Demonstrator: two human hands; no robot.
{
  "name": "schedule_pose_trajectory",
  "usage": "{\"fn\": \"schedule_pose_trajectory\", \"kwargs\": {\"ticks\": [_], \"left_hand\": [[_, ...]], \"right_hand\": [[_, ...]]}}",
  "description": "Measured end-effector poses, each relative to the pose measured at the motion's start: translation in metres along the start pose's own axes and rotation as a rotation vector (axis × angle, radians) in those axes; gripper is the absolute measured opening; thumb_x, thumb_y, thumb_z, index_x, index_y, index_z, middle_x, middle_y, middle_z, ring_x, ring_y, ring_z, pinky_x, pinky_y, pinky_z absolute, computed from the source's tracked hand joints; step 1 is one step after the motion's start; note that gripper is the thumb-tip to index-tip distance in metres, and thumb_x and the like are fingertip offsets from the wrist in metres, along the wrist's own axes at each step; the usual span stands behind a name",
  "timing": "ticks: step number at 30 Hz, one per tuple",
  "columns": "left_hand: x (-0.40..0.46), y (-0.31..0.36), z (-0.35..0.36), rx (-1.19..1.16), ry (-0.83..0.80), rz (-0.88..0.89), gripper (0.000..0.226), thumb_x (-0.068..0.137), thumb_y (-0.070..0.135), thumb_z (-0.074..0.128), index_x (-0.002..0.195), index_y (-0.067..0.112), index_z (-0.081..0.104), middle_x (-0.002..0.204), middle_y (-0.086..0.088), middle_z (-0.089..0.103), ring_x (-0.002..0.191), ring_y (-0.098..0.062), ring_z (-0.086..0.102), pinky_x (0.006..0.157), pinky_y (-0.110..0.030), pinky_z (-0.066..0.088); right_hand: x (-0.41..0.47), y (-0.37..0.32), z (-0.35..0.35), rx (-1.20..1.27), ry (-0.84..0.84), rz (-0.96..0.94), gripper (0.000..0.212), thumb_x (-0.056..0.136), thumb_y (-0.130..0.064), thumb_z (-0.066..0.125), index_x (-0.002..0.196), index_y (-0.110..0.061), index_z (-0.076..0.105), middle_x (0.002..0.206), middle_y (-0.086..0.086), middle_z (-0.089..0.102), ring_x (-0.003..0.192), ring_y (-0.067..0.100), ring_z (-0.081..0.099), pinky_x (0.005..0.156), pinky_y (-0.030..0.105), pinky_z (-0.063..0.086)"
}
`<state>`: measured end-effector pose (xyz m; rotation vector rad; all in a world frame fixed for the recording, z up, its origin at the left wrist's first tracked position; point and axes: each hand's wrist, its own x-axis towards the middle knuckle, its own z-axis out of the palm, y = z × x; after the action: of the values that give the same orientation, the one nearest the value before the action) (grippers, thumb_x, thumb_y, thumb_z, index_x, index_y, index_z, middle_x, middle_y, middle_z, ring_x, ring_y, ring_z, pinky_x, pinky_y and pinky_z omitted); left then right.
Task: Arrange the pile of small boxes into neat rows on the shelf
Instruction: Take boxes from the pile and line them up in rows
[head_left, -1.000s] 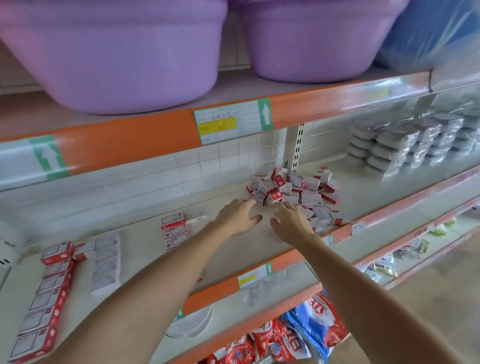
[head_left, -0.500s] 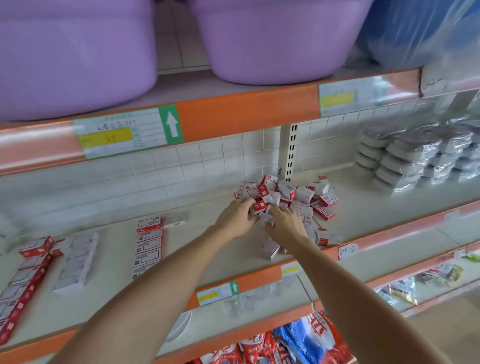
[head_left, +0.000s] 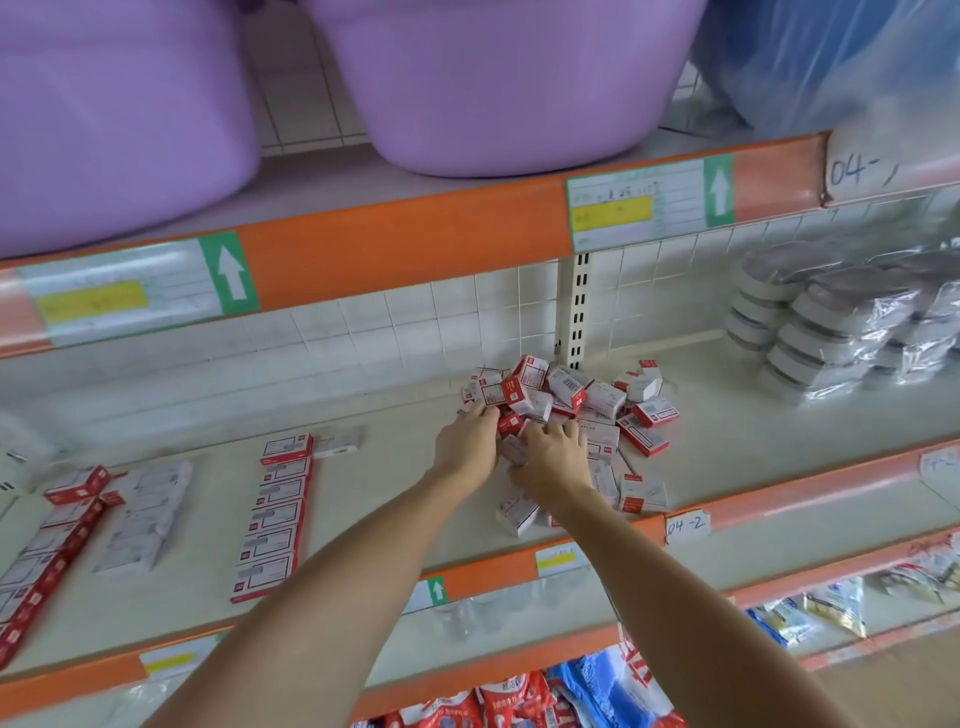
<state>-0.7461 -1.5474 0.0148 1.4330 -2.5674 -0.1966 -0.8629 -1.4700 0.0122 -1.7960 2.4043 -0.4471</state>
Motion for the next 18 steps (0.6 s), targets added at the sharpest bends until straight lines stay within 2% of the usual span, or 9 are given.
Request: {"fn": "schedule_pose_trajectory", "kwargs": {"ticks": [3,6,10,12,14,16,18], "left_hand": [[-0.003,-0.001,-0.001,0.103,0.019,0.014,0.032,0.092,0.022,0.059,0.121,0.012,0.052,0.128,-0.005,0.055,0.119,-0.028,0.053,0.085,-0.04,0.045],[-0.011,-0.012,-0.006,0.085,0.041,-0.017,0.041,0.088,0.036,0.064,0.121,0.013,0.053,0.119,-0.005,0.061,0.111,-0.029,0.058,0.083,-0.038,0.044],[-0.03,-0.038,-0.016,-0.067,0.117,-0.101,0.035,0.087,0.041,0.063,0.103,0.011,0.055,0.103,-0.009,0.064,0.095,-0.032,0.061,0.072,-0.038,0.046],[-0.042,-0.052,-0.024,-0.14,0.149,-0.131,0.031,0.086,0.039,0.063,0.09,0.011,0.049,0.093,-0.01,0.062,0.085,-0.031,0.059,0.063,-0.036,0.041],[-0.055,-0.066,-0.029,-0.159,0.139,-0.146,0.027,0.083,0.029,0.064,0.085,0.013,0.043,0.085,-0.006,0.058,0.078,-0.028,0.057,0.059,-0.032,0.034],[-0.068,-0.08,-0.03,-0.136,0.102,-0.153,0.025,0.083,0.022,0.065,0.088,0.014,0.041,0.083,-0.003,0.055,0.077,-0.027,0.057,0.058,-0.03,0.032],[-0.078,-0.089,-0.025,-0.109,0.07,-0.148,0.024,0.085,0.019,0.063,0.094,0.012,0.042,0.086,-0.005,0.055,0.08,-0.027,0.059,0.06,-0.031,0.033]], "right_hand": [[0.002,-0.001,0.0,-0.005,-0.012,-0.013,0.045,0.081,-0.038,0.067,0.116,-0.013,0.056,0.123,0.01,0.054,0.12,0.032,0.04,0.101,0.04,0.032],[0.004,-0.005,-0.001,-0.025,-0.039,-0.063,0.048,0.081,-0.04,0.067,0.118,-0.011,0.054,0.124,0.011,0.054,0.119,0.033,0.041,0.103,0.043,0.032],[0.006,-0.019,0.006,0.001,-0.077,-0.164,0.05,0.08,-0.04,0.065,0.12,-0.012,0.056,0.127,0.012,0.051,0.122,0.035,0.04,0.107,0.045,0.03],[0.006,-0.028,0.009,0.041,-0.086,-0.209,0.052,0.082,-0.043,0.065,0.124,-0.013,0.055,0.129,0.012,0.05,0.122,0.034,0.04,0.107,0.045,0.031],[0.006,-0.036,0.012,0.117,-0.091,-0.242,0.058,0.084,-0.047,0.065,0.132,-0.016,0.053,0.128,0.01,0.049,0.122,0.032,0.042,0.106,0.043,0.032],[0.005,-0.043,0.014,0.202,-0.129,-0.248,0.066,0.085,-0.044,0.065,0.142,-0.018,0.045,0.128,0.009,0.047,0.121,0.03,0.046,0.105,0.041,0.036],[0.004,-0.051,0.016,0.261,-0.192,-0.236,0.064,0.084,-0.041,0.068,0.139,-0.017,0.047,0.128,0.008,0.046,0.115,0.03,0.053,0.098,0.039,0.044]]}}
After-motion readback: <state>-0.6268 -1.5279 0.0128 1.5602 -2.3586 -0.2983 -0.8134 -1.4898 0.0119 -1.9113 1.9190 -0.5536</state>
